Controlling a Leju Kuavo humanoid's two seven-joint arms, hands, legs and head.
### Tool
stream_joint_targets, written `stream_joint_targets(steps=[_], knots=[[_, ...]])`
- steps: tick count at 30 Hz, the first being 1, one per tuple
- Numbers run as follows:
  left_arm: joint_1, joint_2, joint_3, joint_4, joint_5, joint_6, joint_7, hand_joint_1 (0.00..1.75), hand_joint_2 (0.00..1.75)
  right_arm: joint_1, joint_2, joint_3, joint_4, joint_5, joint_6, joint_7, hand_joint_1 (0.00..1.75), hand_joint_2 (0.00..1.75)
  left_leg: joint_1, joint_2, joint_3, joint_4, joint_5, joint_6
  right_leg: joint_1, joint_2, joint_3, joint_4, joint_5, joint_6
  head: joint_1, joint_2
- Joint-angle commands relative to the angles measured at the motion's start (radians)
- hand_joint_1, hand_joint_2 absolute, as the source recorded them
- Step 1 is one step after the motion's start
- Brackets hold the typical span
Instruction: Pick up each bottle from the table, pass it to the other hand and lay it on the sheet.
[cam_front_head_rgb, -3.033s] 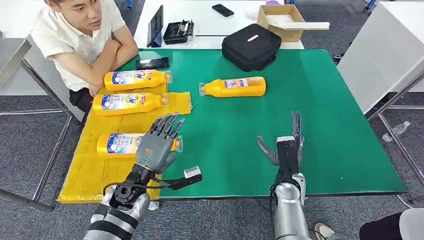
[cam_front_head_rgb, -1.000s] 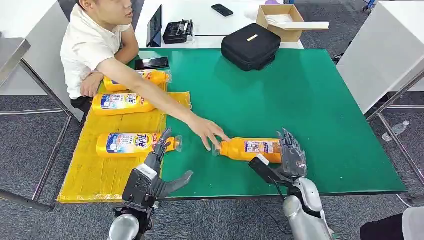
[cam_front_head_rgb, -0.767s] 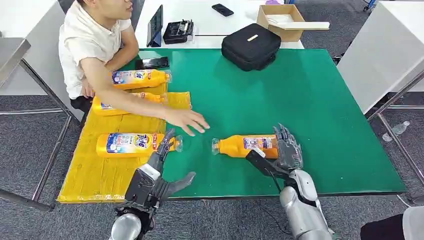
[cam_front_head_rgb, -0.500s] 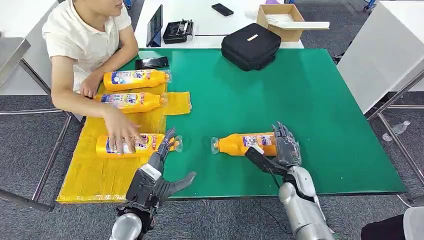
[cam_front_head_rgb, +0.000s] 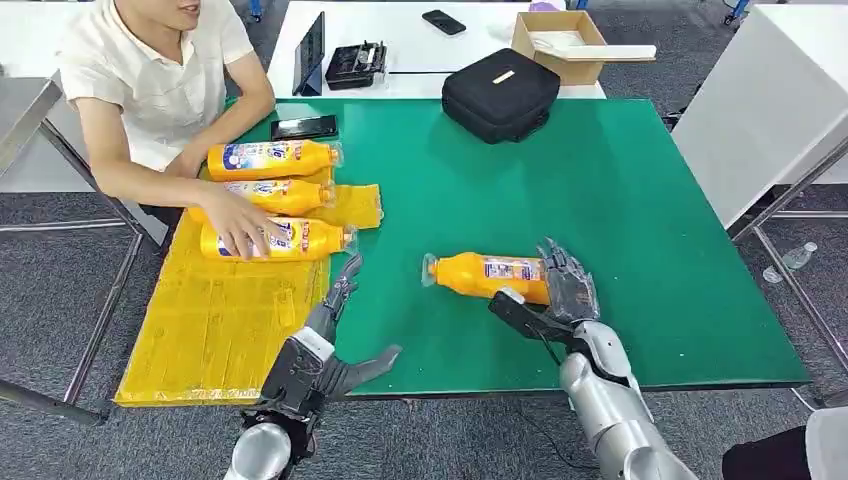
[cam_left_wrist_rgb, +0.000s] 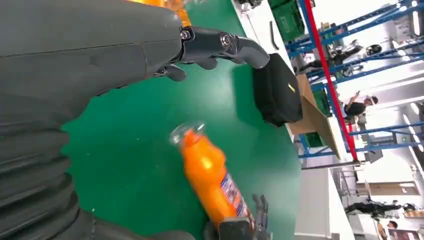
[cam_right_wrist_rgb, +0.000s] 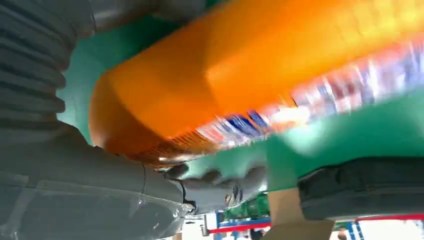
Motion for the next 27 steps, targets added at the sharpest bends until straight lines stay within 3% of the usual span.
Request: stream_joint_targets(steps=[1, 10, 18, 21, 24, 27], knots=[[-0.043, -0.038, -0.031, 0.076, 0.005, 0.004, -0.002, 0.00, 1.75, -0.005, -0.050, 0.063, 0.185, -0.011, 0.044, -0.006, 1.75, 1.75, 0.001, -0.003, 0.005, 0.000, -0.001, 0.000, 0.002, -0.004, 0.006, -0.002, -0.001, -0.003, 0.000, 0.000], [-0.050, -0.037, -0.033, 0.083, 0.011, 0.004, -0.005, 0.00, 1.75, 0.005, -0.102, 0.103, 0.183, -0.053, 0.086, -0.024, 1.75, 1.75, 0.001, -0.004, 0.009, -0.001, -0.002, 0.000, 0.002, -0.005, 0.006, -0.003, -0.002, -0.002, 0.000, 0.000], [-0.052, -0.035, -0.043, 0.088, 0.015, 0.005, -0.015, 0.00, 1.75, 0.052, -0.094, 0.035, 0.103, -0.344, 0.225, -0.146, 1.75, 1.75, 0.001, -0.006, 0.011, -0.001, -0.001, 0.000, 0.003, -0.007, 0.009, -0.005, -0.001, -0.004, 0.000, 0.000], [-0.024, -0.040, -0.022, 0.066, 0.038, 0.013, -0.011, 0.00, 1.75, 0.115, -0.093, 0.049, -0.024, -0.453, 0.246, -0.169, 1.75, 1.75, 0.001, -0.004, 0.012, -0.001, -0.002, 0.000, 0.002, -0.005, 0.010, -0.004, -0.002, -0.003, 0.000, 0.000], [0.022, -0.052, 0.034, 0.048, 0.141, 0.006, 0.043, 0.00, 1.75, 0.213, -0.068, 0.053, -0.301, -0.553, 0.267, -0.145, 1.75, 1.75, 0.002, -0.003, 0.014, -0.002, -0.003, -0.001, 0.003, -0.005, 0.011, -0.005, -0.002, -0.004, 0.000, 0.000], [0.036, -0.053, 0.054, 0.050, 0.211, -0.007, 0.065, 0.00, 1.75, 0.235, -0.057, 0.066, -0.423, -0.591, 0.282, -0.126, 1.75, 1.75, 0.001, 0.000, 0.015, -0.002, -0.005, 0.000, 0.004, -0.002, 0.012, -0.004, -0.003, -0.006, 0.000, 0.000]])
